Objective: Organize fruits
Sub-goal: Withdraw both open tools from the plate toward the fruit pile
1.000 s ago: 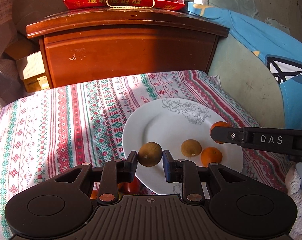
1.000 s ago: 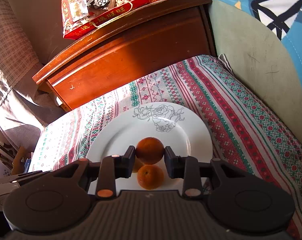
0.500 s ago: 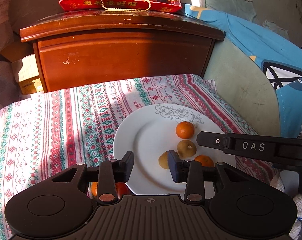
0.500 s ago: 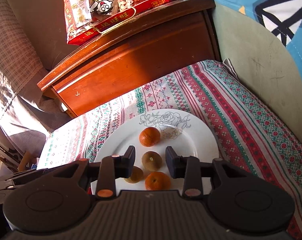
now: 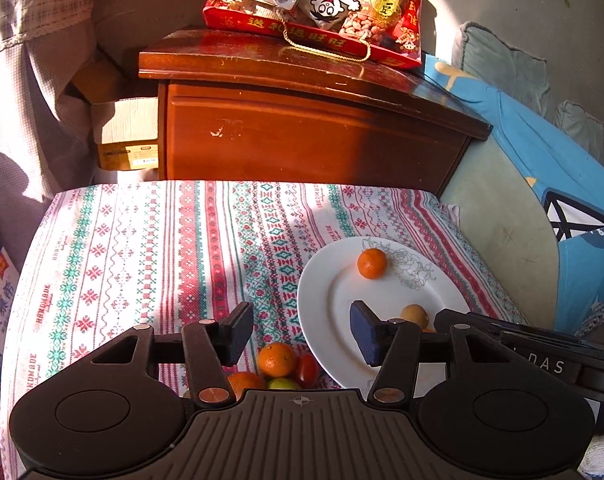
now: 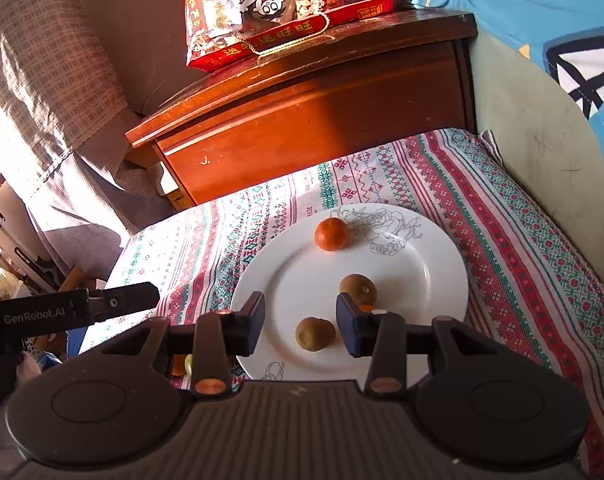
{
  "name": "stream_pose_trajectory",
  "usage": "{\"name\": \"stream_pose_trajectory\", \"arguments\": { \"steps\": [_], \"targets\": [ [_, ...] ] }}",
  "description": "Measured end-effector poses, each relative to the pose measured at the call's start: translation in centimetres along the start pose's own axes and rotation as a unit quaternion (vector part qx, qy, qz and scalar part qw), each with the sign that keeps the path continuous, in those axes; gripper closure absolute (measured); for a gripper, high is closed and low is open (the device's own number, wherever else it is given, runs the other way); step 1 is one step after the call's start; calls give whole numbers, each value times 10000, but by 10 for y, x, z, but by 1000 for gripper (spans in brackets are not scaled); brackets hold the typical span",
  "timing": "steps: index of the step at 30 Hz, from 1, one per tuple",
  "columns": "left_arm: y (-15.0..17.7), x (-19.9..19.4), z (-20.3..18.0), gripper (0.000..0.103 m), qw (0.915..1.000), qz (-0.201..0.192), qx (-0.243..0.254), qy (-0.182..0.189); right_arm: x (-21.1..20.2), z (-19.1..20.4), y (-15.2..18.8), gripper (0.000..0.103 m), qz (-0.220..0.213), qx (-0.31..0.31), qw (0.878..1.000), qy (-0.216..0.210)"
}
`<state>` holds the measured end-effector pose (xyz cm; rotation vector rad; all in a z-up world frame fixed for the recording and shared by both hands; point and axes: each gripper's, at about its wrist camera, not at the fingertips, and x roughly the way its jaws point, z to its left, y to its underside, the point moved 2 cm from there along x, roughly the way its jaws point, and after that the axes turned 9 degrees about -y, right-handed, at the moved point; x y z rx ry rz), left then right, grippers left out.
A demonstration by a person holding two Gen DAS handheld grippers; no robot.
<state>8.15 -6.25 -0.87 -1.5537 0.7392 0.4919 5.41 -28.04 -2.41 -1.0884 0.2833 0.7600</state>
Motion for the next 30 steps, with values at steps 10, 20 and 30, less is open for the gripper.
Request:
{"name": "stream_pose_trajectory", "arguments": {
  "steps": [10,20,30],
  "targets": [
    [17,-19,35,50,9991,-9,-307,-296,-9,24,30,62,180,-149,9995,-218],
    [41,-27,54,45,9983,171,-379,-403,-6,52,74,62,574,-265,9965,-541],
    [55,-28,63,45,9971,328,-201,-651,17,73,95,65,897,-706,9907,-742]
  ]
}}
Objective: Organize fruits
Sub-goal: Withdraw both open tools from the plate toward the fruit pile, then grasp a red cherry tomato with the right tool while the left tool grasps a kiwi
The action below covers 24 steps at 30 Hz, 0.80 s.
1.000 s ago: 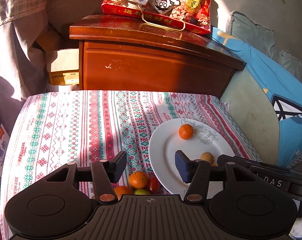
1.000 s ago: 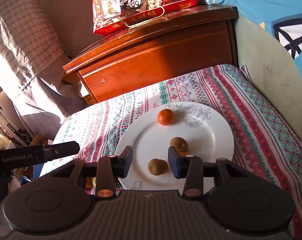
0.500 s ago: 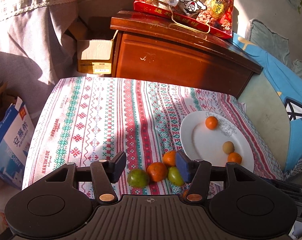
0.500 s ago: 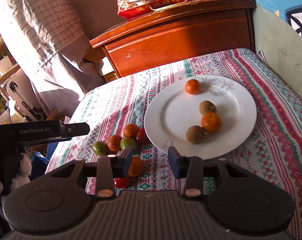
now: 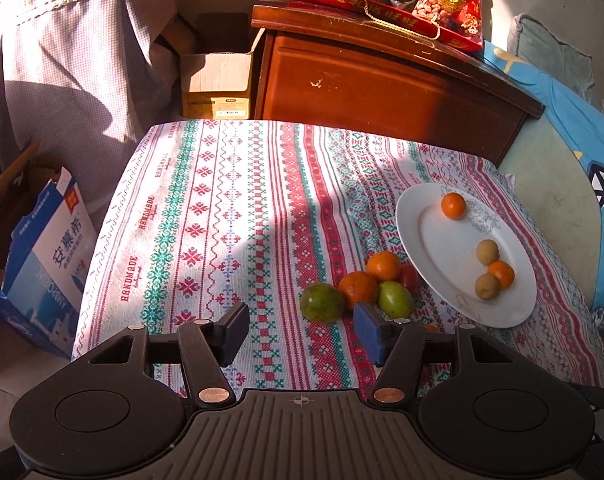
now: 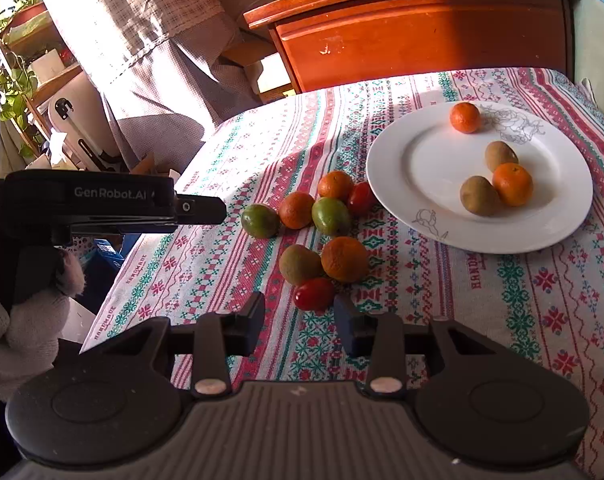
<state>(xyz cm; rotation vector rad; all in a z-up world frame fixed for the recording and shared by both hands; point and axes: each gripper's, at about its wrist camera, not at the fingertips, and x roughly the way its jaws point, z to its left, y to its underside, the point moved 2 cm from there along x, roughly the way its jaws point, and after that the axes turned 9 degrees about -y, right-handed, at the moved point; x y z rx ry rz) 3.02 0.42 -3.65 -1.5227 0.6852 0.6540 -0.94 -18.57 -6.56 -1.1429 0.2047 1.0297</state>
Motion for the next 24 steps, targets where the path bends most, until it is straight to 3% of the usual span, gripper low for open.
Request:
{"name": "stream_pose_trajectory", "arguments": {
  "steps": [11,15,24],
  "targets": [
    [2,5,6,44,9998,167,-69,13,18,2,1,71,-21,-348,9991,261],
    [5,6,4,44,9999,160,8,58,21,3,1,80,-35,-514,9980,354],
    [9,6,-9,46,9993,106,189,316,9,-1,6,82,44,-525,9980,360]
  ]
}}
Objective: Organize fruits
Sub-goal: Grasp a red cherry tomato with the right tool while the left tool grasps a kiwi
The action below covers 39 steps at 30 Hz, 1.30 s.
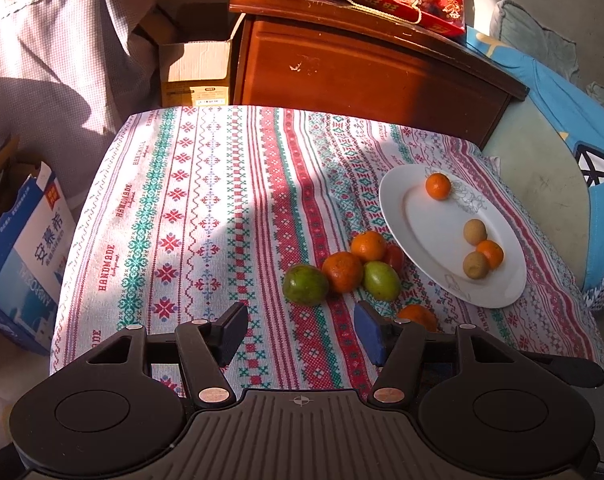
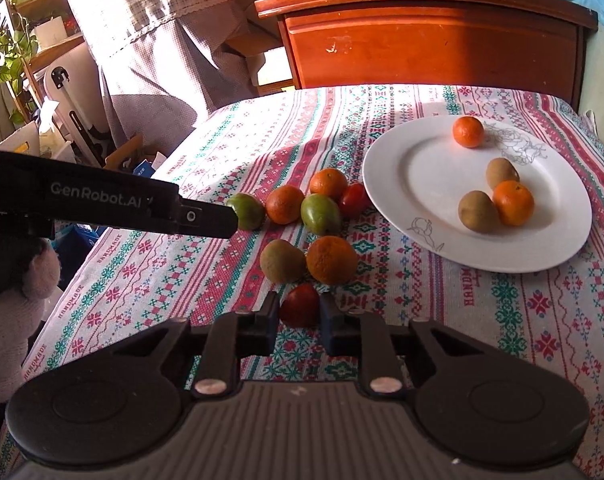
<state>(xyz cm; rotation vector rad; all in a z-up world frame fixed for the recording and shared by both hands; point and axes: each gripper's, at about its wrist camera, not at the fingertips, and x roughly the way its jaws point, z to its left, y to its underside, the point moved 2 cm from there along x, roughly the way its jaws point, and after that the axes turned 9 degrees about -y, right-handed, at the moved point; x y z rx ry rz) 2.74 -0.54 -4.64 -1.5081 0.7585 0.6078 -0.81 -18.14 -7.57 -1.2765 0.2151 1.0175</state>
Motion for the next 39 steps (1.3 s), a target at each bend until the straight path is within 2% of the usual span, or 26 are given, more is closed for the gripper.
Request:
{"name": "stream_pose_trajectory", "arguments": {
  "steps": [10,20,22,29,31,34,39],
  "targets": [
    [13,11,-25,49,9988,134,371,290,-20,-23,4,82,-68,269,9992,294],
    [18,22,-46,60,9966,109,745,333,-22,-30,5,81,-81,349,9988,332],
    [19,25,-48,66,9962,129,791,339,-23,-30,6,80,-77,357,9988,332],
    [21,26,-56,69,9941,-1,1033,328,-22,-29,6,80,-56,335,9988,356],
    [22,25,-58,76,9934,-27,1097,329,-22,-29,6,81,-59,328,9988,360],
    [23,24,-59,80,9931,-47,1123,340,-22,-30,6,83,-62,331,9988,348],
    [24,23,-59,81,9931,-73,1120,347,-23,-30,5,84,-72,373,9988,306]
  ]
}}
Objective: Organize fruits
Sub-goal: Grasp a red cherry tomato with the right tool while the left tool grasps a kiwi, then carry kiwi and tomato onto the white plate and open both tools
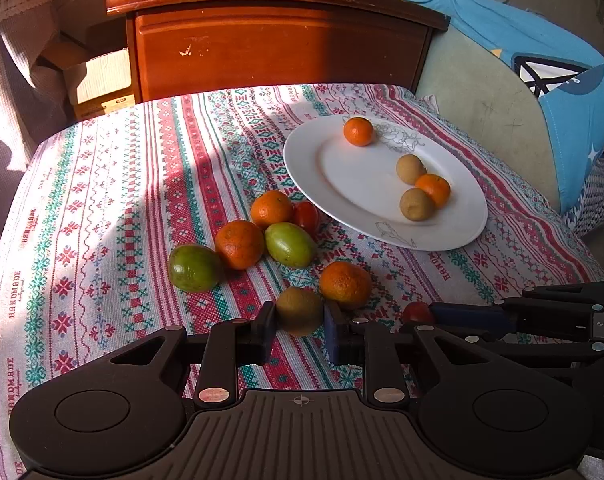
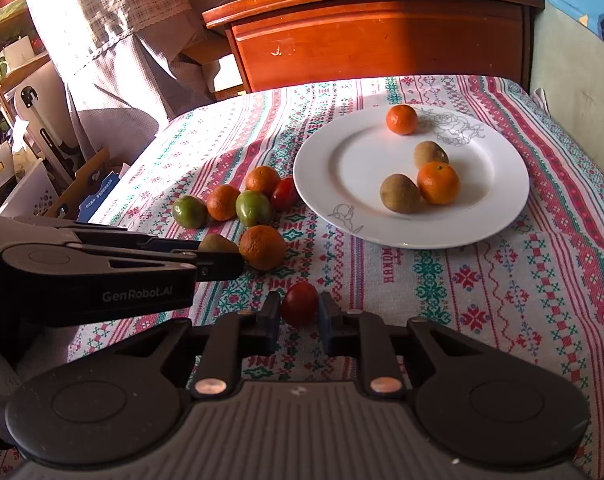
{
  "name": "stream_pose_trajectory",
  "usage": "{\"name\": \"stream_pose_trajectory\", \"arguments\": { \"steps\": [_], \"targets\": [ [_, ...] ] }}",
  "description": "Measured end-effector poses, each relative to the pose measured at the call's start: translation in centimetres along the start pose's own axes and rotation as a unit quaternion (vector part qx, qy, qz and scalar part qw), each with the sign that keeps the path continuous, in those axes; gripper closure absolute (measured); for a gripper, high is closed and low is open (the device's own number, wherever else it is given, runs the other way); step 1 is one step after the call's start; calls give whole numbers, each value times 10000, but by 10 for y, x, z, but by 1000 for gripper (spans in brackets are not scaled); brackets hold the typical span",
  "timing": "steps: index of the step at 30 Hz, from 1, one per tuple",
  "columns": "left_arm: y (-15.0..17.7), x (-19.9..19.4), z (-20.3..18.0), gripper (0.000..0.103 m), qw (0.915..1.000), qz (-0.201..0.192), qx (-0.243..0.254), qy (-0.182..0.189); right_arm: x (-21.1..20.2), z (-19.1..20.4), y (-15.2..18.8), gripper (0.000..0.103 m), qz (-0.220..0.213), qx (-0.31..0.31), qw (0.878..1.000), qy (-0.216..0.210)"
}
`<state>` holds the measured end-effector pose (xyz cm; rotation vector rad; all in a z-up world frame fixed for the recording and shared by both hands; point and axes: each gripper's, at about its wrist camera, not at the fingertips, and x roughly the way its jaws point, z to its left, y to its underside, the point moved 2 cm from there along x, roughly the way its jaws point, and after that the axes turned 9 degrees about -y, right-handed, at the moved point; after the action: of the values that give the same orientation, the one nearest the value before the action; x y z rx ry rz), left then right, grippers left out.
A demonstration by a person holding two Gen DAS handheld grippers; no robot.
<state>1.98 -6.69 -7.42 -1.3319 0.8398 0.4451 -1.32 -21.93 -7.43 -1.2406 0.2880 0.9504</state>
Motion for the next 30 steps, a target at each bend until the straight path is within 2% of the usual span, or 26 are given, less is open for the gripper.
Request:
{"name": "stream_pose_trajectory", "arguments": {
  "steps": [7,16,24,30],
  "targets": [
    [-5,-10,1,81,9999,-65,-75,-25,-10,-3,-10,84,-266,129,9996,-48],
    [-29,-25,0,81,9988,-405,-247,106,-31,-17,-40,84,-795,322,9963,31],
    [-62,-28,-9,81,9967,-700,-317,269,-41,-39,-74,84,-1126,319,9929,196],
    [-79,-16,-20,81,9963,-752,-290,292,-32,-64,-85,84,-1127,416,9914,525]
  ]
}}
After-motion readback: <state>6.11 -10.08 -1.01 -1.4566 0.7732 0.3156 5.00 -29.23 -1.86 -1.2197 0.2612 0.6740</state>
